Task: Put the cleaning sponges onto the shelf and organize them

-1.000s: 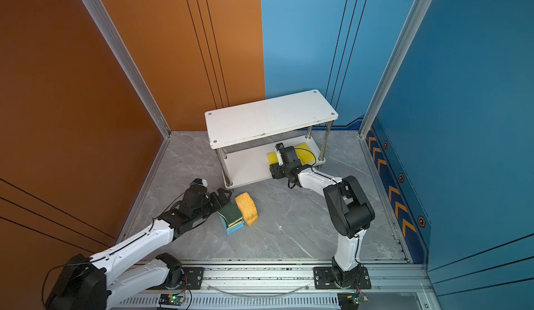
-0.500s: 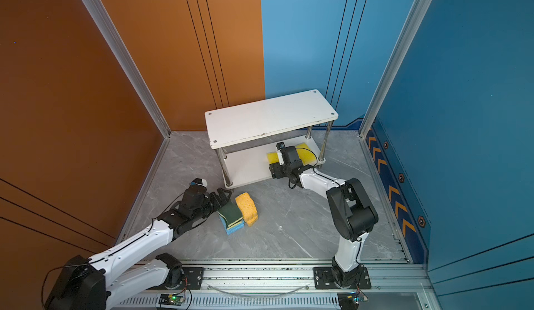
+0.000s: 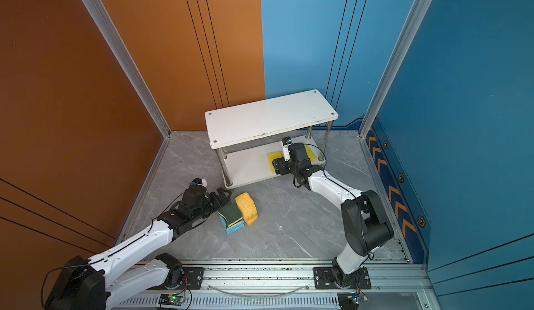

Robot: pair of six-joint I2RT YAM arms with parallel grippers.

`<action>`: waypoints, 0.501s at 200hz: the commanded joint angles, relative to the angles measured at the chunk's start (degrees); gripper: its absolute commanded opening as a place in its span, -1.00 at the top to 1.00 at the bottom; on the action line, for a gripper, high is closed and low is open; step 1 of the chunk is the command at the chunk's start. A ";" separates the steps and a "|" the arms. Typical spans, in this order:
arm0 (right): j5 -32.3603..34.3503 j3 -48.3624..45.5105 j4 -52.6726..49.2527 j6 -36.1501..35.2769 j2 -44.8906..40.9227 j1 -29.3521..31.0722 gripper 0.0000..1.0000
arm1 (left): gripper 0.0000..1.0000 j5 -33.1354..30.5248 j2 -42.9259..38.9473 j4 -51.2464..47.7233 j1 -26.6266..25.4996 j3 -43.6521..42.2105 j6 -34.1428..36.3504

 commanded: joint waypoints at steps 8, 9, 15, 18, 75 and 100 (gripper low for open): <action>-5.50 -2.44 -4.27 2.82 -3.94 -2.32 -0.68 | -0.95 0.10 -1.12 -0.63 -0.28 -0.26 0.37; -5.68 -2.49 -4.39 2.88 -4.03 -2.42 -0.68 | -0.95 0.10 -1.15 -0.66 -0.27 -0.26 0.37; -6.30 -2.81 -5.13 3.18 -4.61 -2.83 -0.68 | -0.95 0.10 -1.19 -0.69 -0.31 -0.24 0.45; -6.44 -2.97 -5.55 3.41 -4.82 -3.01 -0.68 | -0.95 0.10 -1.17 -0.69 -0.27 -0.23 0.46; -7.98 -6.92 -9.68 4.15 -8.75 -4.89 -0.69 | -0.95 0.02 -1.28 -0.87 -0.28 -0.17 0.48; -8.42 -8.48 -9.74 4.28 -9.32 -5.33 -0.69 | -0.95 0.02 -1.13 -0.87 -0.35 -0.18 0.55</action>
